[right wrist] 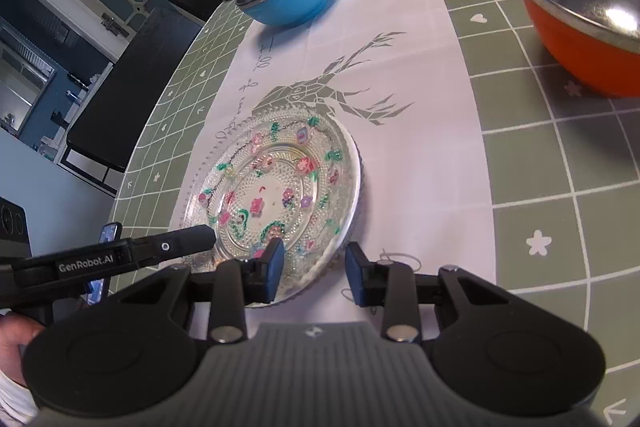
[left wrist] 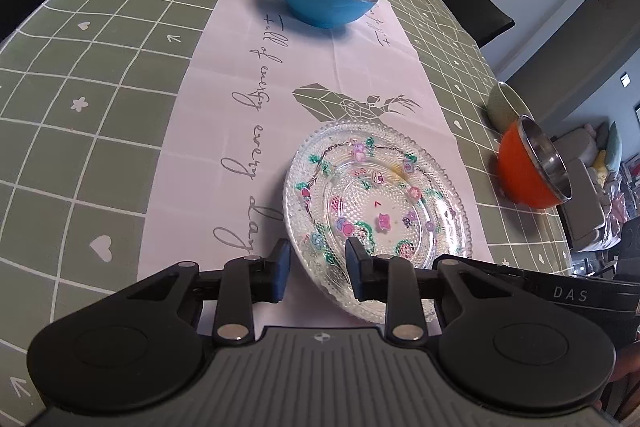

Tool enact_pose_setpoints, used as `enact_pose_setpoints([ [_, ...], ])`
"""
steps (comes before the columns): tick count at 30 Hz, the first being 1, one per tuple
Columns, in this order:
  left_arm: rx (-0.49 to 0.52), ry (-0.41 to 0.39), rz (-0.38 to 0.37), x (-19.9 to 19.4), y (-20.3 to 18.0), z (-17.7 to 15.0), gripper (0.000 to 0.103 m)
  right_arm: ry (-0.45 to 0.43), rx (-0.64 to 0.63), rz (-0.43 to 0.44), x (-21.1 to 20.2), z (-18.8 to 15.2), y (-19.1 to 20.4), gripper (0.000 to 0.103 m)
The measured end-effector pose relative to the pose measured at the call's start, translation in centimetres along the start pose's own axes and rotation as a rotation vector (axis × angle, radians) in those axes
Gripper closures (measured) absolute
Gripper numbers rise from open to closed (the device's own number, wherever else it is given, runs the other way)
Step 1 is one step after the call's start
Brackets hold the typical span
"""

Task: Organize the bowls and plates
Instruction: 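Lift the glass plate with both tools and set it onto the white painted plate, then open both tools and move them to the orange bowl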

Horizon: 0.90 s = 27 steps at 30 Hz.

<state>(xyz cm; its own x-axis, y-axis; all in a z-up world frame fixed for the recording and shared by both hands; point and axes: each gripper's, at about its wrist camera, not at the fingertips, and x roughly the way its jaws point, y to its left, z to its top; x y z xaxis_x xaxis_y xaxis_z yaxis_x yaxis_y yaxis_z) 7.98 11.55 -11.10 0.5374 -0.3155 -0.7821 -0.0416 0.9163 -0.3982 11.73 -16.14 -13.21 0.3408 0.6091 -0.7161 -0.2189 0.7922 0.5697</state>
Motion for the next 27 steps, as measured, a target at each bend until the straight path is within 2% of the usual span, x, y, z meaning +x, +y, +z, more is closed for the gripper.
enact_pose_setpoints([
  [17,0.016,-0.069,0.053,1.3,-0.6,2.0,0.07,-0.074,0.001,-0.032,1.3,2.0,0.1,0.071],
  [27,0.016,-0.094,0.073,1.5,-0.3,2.4,0.07,-0.075,-0.007,-0.02,1.9,2.7,0.4,0.071],
])
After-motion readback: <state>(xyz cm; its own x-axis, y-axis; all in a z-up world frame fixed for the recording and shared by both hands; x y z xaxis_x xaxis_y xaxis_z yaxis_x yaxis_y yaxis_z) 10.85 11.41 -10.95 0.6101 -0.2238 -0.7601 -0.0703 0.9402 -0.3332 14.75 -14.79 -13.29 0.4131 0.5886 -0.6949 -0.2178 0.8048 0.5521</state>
